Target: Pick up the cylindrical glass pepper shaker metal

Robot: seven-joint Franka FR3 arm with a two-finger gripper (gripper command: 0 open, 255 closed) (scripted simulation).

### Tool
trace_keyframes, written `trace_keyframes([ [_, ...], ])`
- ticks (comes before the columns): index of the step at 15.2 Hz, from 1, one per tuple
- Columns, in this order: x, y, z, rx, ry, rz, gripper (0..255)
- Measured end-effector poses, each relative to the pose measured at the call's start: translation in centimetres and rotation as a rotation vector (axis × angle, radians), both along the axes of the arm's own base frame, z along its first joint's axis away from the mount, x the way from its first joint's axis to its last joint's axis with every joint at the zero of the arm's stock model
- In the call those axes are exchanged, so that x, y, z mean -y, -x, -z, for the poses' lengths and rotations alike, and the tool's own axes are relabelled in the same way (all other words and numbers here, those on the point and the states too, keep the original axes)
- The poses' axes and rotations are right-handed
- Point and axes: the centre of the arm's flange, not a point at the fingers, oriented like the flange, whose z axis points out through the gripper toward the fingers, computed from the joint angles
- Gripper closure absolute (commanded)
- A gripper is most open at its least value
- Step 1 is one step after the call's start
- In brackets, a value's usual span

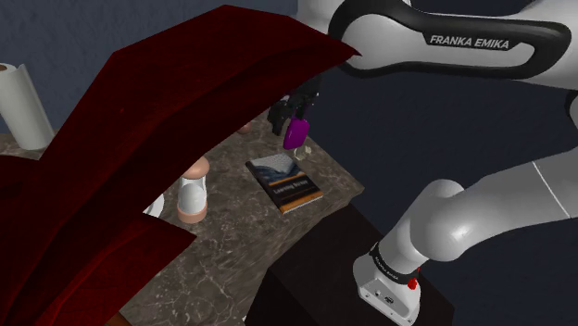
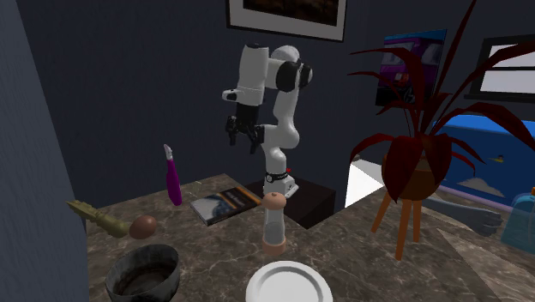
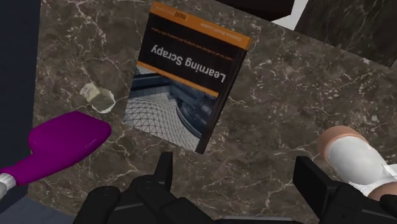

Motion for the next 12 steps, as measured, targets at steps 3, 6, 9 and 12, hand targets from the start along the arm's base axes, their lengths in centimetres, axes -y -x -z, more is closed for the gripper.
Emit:
trace_keyframes([
  [3,-3.9,-1.2,1.3,-0.006,0.004,-0.006,0],
  [6,-7.4,-1.9,2.1,-0.012,0.008,-0.012,0],
  [9,-11.4,-3.3,3.4,-0.019,0.012,-0.018,0],
  [12,-15.0,-4.4,4.0,-0.025,0.015,-0.024,0],
])
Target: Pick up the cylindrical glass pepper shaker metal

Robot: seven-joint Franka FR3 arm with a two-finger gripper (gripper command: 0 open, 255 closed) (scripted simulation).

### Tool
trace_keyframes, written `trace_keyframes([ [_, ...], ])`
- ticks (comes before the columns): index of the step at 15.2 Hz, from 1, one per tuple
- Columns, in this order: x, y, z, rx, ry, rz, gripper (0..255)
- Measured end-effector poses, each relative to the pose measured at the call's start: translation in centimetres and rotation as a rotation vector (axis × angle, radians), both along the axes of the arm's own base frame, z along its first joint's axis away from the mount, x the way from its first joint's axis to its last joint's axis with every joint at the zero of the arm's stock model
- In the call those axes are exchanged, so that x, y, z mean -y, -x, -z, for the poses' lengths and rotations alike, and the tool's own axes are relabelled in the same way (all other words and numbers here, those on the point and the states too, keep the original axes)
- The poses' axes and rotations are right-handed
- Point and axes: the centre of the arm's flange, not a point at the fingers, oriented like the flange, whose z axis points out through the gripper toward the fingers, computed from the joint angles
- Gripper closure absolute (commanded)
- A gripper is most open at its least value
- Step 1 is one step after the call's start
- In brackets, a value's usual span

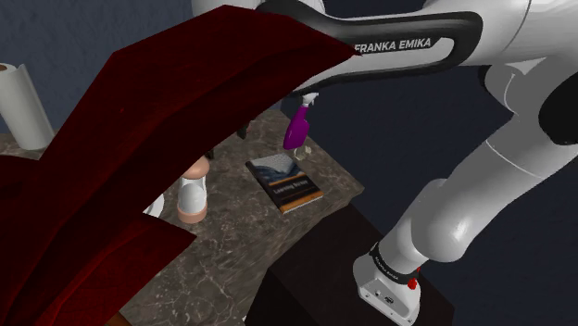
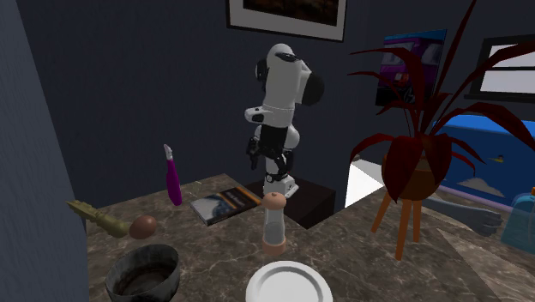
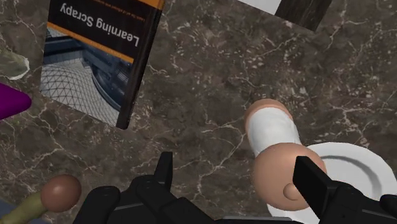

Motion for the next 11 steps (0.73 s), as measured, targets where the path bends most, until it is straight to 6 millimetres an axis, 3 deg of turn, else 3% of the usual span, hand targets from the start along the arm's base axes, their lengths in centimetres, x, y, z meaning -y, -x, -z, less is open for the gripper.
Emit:
trace_keyframes([
  [4,-4.7,-1.3,1.4,-0.008,0.004,-0.007,0],
  [11,-5.7,-1.3,4.9,-0.009,0.005,-0.007,0],
])
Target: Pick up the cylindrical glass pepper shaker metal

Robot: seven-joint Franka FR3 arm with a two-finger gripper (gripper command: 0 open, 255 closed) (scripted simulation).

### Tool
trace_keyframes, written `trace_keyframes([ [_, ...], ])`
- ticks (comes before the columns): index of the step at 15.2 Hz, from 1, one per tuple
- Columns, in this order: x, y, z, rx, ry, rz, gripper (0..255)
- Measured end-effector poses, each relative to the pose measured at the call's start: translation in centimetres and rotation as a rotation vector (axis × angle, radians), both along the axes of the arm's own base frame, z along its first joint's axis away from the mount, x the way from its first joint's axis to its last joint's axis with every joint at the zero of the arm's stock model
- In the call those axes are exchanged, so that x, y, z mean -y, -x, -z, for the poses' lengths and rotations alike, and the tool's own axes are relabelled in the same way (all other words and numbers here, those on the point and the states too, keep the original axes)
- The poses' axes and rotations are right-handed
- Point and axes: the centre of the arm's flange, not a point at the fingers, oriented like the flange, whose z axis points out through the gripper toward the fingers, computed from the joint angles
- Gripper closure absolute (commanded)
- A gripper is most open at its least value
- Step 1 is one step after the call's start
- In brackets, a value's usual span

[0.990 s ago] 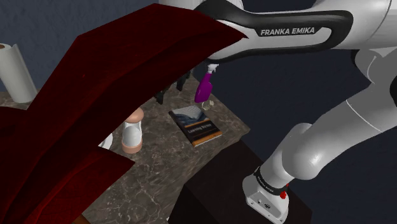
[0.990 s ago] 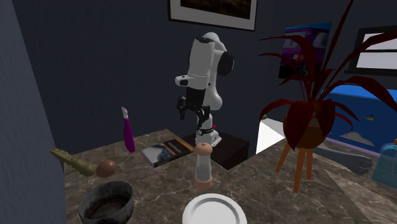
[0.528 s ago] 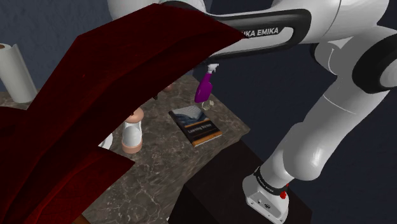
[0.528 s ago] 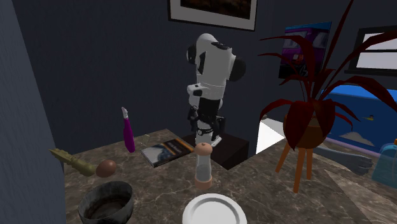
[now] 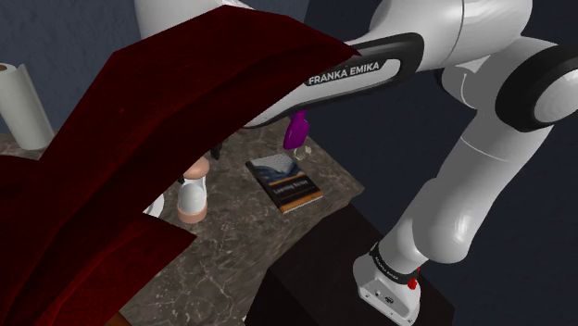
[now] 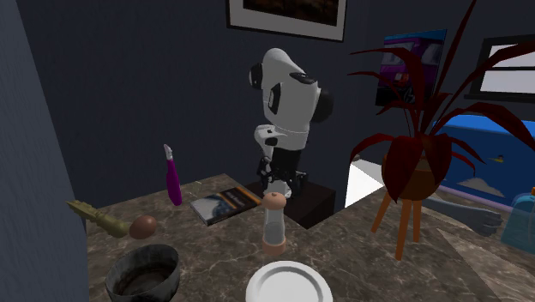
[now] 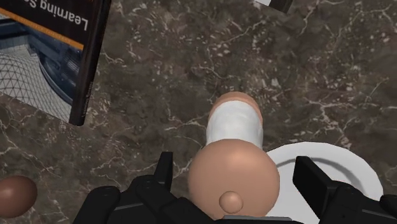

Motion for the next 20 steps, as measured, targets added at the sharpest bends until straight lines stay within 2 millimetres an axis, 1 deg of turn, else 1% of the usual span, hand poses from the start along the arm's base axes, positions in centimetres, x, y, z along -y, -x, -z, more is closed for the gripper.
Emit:
trace_keyframes([
  [1,0.0,0.0,0.4,0.0,0.0,0.0,0],
  [2,0.0,0.0,0.6,0.0,0.0,0.0,255],
  [12,0.0,0.1,0.7,0.003,-0.002,0.0,255],
  [15,0.0,0.0,-0.3,0.0,0.0,0.0,255],
  [20,0.1,0.1,-2.7,0.0,0.0,0.0,255],
])
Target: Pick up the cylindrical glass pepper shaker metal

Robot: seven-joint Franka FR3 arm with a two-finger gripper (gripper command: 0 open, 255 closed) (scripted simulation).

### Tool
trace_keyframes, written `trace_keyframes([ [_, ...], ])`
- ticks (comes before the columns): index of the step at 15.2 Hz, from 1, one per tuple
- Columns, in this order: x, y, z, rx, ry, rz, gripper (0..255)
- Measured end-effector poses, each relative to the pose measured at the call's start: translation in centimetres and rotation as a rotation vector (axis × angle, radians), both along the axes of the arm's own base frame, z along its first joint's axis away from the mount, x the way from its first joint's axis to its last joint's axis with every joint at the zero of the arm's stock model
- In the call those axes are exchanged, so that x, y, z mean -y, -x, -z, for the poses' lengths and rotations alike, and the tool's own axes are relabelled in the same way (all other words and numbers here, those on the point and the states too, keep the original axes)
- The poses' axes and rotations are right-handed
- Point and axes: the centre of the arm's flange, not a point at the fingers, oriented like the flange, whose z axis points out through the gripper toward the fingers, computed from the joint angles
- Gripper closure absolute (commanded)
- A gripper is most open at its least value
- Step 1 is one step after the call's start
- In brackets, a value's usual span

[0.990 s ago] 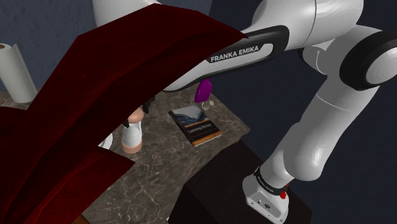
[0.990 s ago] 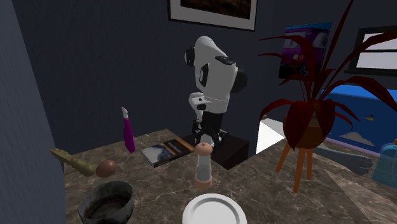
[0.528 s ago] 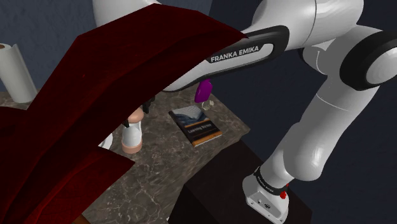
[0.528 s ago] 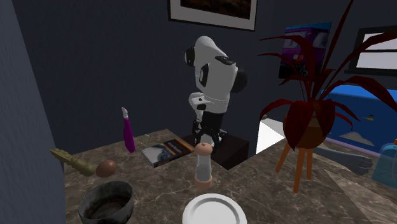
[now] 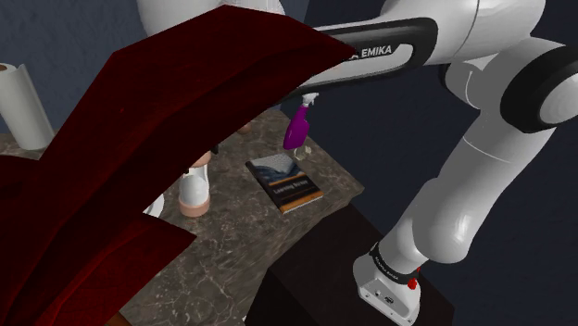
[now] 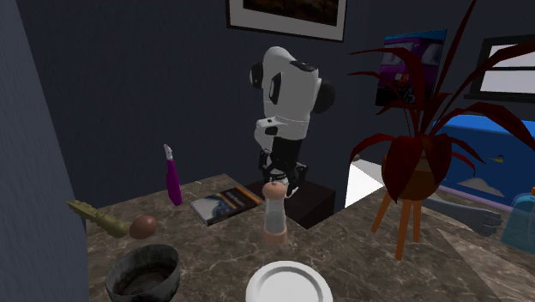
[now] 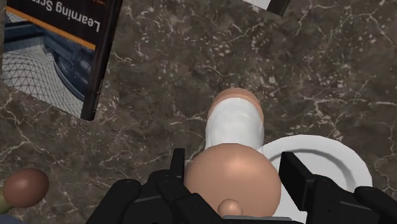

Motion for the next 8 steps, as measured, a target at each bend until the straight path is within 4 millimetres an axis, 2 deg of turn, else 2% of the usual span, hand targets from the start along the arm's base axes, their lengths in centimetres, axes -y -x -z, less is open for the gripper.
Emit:
trace_keyframes([
  [8,-0.1,0.0,-4.0,0.0,0.0,0.0,255],
])
